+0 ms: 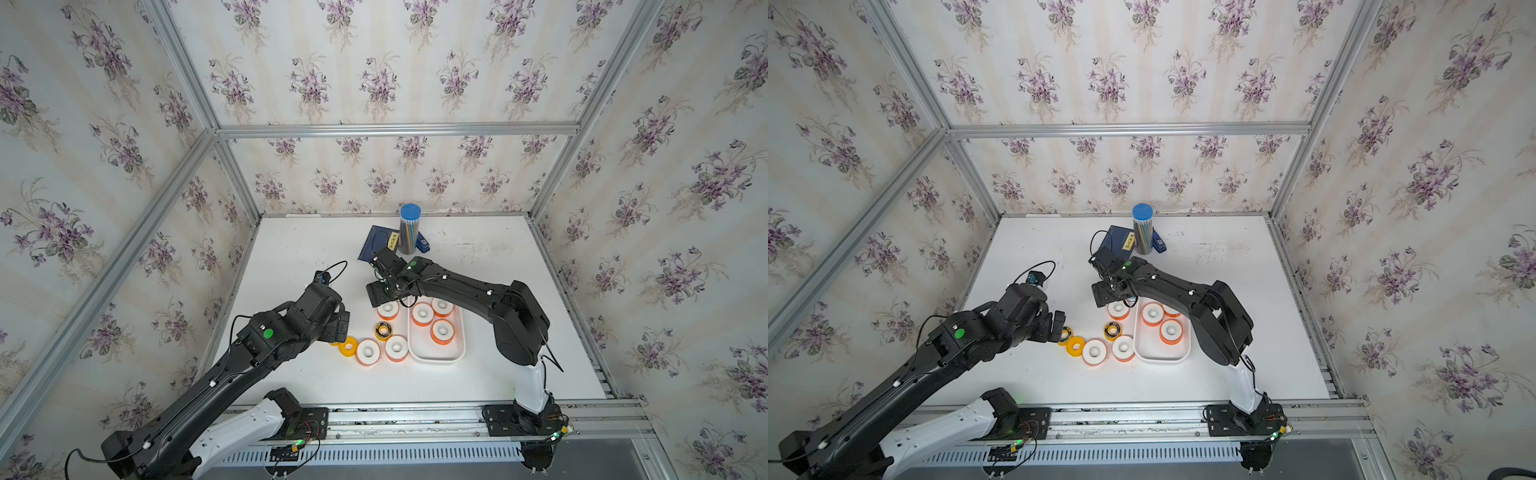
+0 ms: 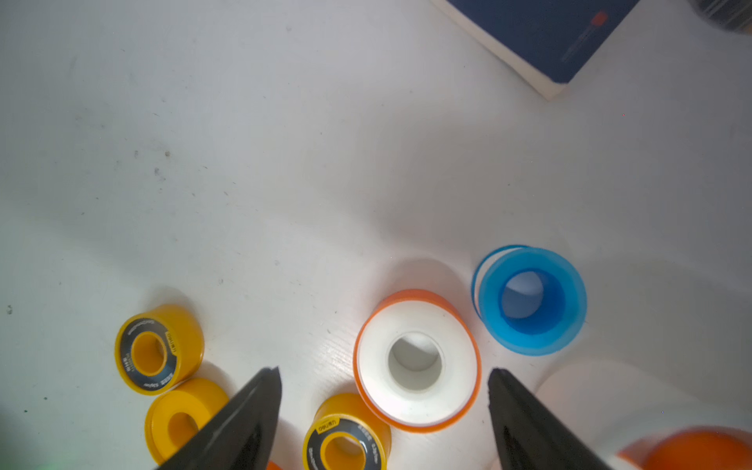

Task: Put the sealing tape into the storage box
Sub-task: Pick up the sealing tape at the center of the board.

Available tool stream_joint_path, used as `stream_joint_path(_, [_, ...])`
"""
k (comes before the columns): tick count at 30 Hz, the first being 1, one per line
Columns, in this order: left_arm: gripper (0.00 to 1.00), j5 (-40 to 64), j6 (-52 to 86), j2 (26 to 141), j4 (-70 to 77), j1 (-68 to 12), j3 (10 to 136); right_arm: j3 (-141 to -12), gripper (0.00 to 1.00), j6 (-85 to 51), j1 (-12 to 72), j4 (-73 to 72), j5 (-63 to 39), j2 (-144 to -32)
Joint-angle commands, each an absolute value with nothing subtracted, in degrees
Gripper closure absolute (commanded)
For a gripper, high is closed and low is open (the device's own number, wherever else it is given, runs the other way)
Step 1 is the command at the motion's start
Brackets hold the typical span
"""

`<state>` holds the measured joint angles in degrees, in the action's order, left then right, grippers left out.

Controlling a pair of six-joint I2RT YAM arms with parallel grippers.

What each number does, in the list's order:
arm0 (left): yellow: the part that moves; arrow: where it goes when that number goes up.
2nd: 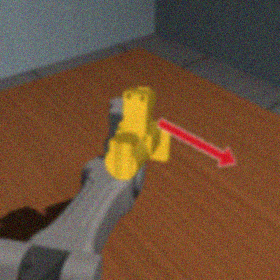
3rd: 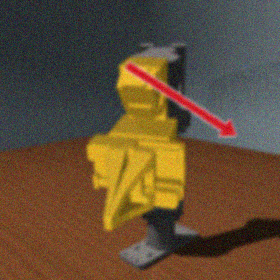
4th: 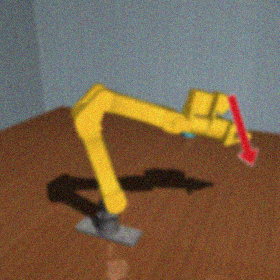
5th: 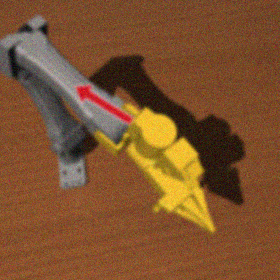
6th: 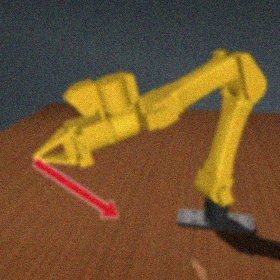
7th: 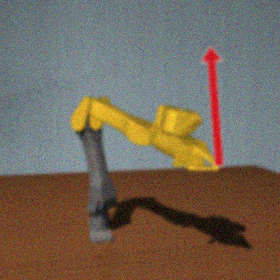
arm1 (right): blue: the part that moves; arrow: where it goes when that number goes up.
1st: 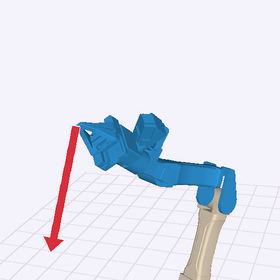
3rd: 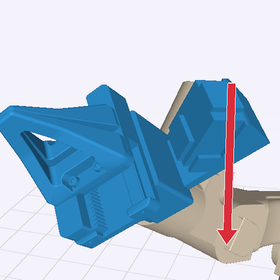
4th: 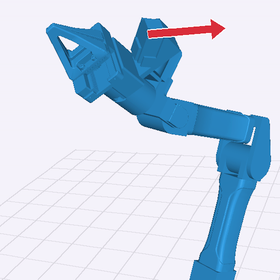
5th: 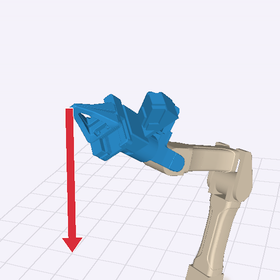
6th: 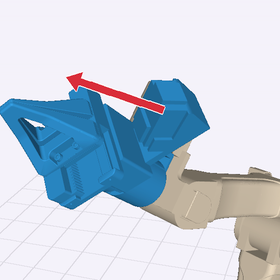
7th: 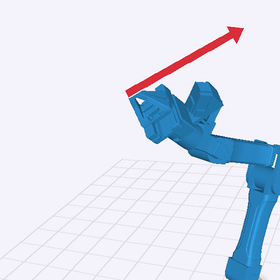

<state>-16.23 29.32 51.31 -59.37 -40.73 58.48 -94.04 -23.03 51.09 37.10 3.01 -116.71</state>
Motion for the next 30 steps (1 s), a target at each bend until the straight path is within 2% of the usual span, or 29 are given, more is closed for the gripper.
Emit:
stream_joint_path(1, [0.0, -16.83, 28.44, 50.0, -60.23, -40.69, 57.77, -96.04, 0.15, -24.45, 51.39, 41.55, 3.81, -119.24])
stream_joint_path(11, [0.0, -17.67, 28.57, 48.72, -60.3, -40.66, 57.46, -99.36, 0.14, -25.24, 51.53, 44.46, 4.3, -124.21])
stream_joint_path(23, [0.0, -17.5, 28.65, 49.3, -60.51, -40.69, 57.39, -100.99, 0.13, -25.11, 51.86, 46.92, 8.38, -125.85])
stream_joint_path(30, [0.0, -17.58, 28.65, 49.49, -60.54, -40.69, 57.34, -100.55, 0.13, -25.02, 52.01, 46.68, 7.08, -126.72])
